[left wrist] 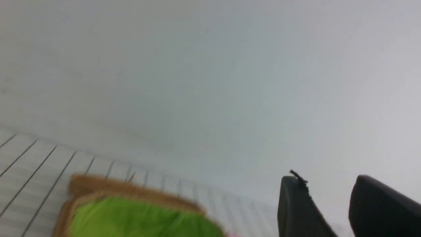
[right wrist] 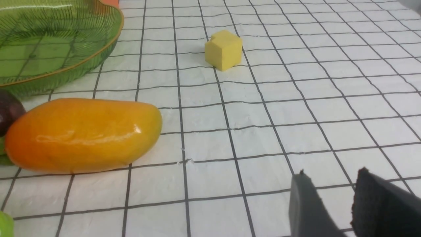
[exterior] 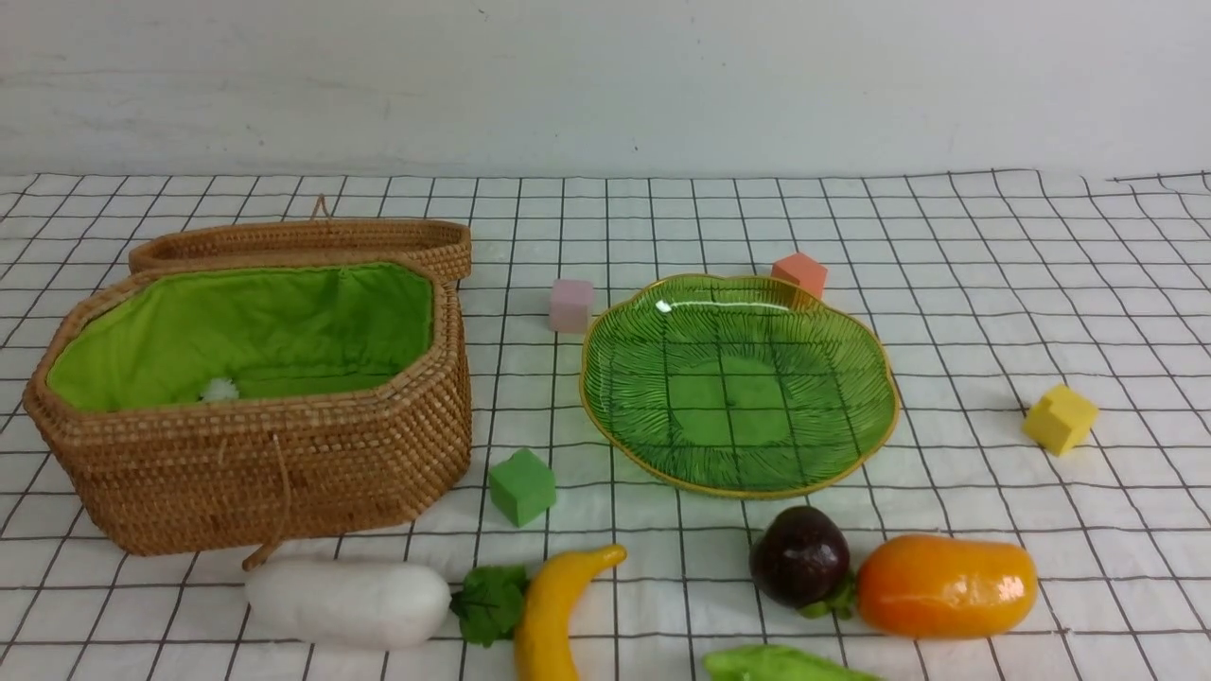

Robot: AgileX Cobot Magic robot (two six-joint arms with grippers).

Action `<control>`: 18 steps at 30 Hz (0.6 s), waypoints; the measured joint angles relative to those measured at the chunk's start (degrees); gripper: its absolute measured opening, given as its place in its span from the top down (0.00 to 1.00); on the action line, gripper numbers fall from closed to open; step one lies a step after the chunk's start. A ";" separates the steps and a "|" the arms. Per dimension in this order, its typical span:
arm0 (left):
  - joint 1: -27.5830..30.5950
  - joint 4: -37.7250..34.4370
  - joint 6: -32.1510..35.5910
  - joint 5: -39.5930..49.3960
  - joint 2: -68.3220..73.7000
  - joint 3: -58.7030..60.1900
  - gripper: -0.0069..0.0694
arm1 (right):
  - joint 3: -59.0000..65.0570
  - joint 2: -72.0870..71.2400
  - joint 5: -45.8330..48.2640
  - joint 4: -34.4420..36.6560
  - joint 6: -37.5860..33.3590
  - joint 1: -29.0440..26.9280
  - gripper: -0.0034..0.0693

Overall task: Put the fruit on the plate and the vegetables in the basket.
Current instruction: Use the left arm to grab a carrot and put it into the left basket

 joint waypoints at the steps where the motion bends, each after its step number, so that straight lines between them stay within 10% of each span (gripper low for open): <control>1: 0.00 0.87 0.43 5.70 2.43 -2.17 0.60 | 0.00 0.00 0.00 0.00 0.00 0.00 0.62; 10: -2.88 7.62 6.02 22.77 21.69 -7.78 0.60 | 0.00 0.00 0.00 0.00 0.00 0.00 0.62; 18: -19.42 6.72 24.74 35.71 38.70 -7.78 0.59 | 0.00 0.00 0.00 0.00 0.00 0.00 0.62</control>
